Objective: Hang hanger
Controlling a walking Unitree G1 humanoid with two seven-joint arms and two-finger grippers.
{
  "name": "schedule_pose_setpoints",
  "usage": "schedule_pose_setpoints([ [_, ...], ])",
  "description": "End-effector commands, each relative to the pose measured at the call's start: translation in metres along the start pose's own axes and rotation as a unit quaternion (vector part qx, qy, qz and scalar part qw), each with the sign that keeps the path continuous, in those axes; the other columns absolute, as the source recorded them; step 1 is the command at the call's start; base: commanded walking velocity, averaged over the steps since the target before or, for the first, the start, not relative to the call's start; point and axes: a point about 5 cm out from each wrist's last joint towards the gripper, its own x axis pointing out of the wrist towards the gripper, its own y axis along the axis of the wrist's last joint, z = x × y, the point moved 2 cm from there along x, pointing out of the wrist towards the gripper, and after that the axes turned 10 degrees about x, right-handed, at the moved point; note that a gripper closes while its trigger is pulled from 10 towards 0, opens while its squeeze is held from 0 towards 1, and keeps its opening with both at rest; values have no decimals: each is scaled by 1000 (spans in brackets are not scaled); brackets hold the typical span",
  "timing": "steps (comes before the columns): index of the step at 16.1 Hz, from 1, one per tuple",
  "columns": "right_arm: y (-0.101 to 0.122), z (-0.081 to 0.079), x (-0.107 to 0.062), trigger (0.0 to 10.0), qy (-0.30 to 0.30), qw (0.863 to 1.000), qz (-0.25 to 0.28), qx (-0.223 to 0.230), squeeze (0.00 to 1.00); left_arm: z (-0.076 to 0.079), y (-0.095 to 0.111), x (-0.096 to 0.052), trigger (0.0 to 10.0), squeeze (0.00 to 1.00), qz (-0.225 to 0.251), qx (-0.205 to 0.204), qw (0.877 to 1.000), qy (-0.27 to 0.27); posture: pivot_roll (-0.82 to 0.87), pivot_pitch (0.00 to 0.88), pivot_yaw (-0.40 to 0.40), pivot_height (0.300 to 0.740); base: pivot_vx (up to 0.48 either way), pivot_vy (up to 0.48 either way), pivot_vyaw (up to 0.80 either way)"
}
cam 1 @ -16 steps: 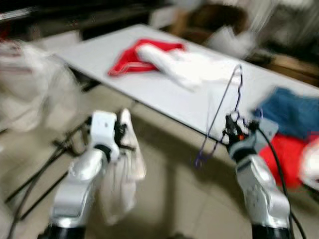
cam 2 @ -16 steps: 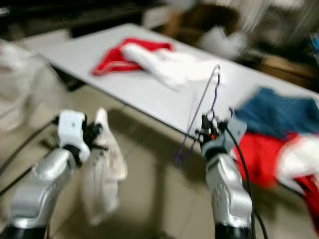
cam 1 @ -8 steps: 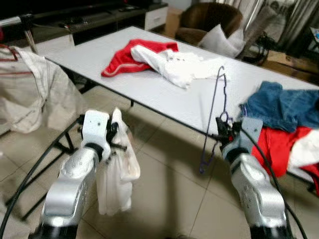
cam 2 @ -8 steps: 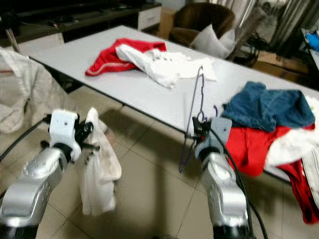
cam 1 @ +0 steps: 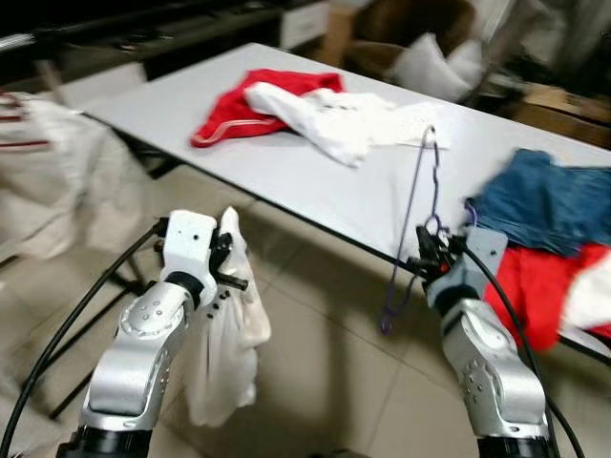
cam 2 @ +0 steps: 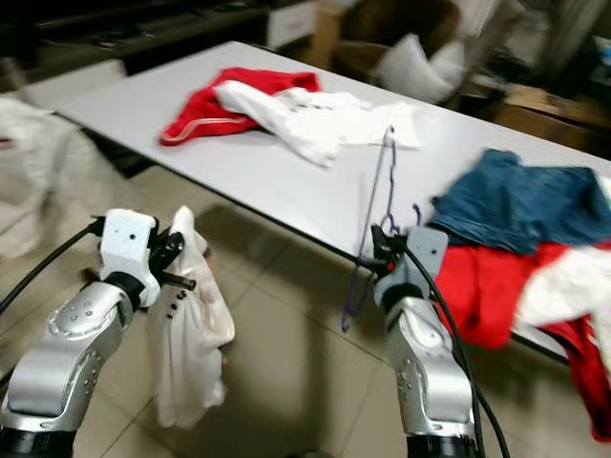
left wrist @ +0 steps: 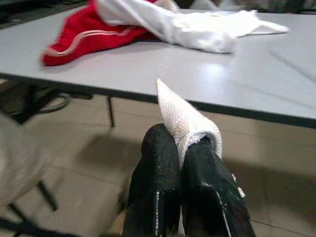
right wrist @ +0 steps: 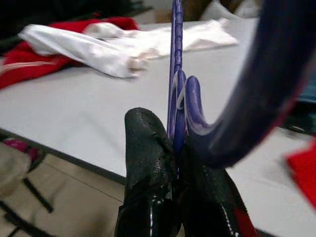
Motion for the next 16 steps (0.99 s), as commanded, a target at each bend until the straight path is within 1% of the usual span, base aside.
schedule_pose_setpoints([
  [1, 6, -1, -2, 10000, 6, 1000, 8, 8, 0, 0, 11, 2, 10000, 0, 19, 4, 1000, -7, -56, 0, -78, 719, 0, 247, -800],
  [9, 6, -1, -4, 10000, 4, 1000, 11, 25, 0, 0, 12, 2, 10000, 0, 18, 6, 1000, -15, -57, 0, -71, 719, 0, 337, -794],
  [11, 6, -1, -4, 10000, 1, 1000, 12, 29, 0, 1, 12, 3, 10000, 0, 18, 6, 1000, -16, -57, 0, -71, 719, 0, 349, -419],
  [12, 6, 0, -5, 10000, 0, 999, 12, 36, 0, 1, 12, 3, 10000, 0, 17, 6, 1000, -18, -59, 0, -67, 719, 0, 352, 0],
  [16, 6, 0, -5, 10000, 0, 999, 11, 39, 0, 1, 12, 3, 10000, 0, 16, 6, 1000, -19, -60, 0, -67, 719, 0, 352, 0],
])
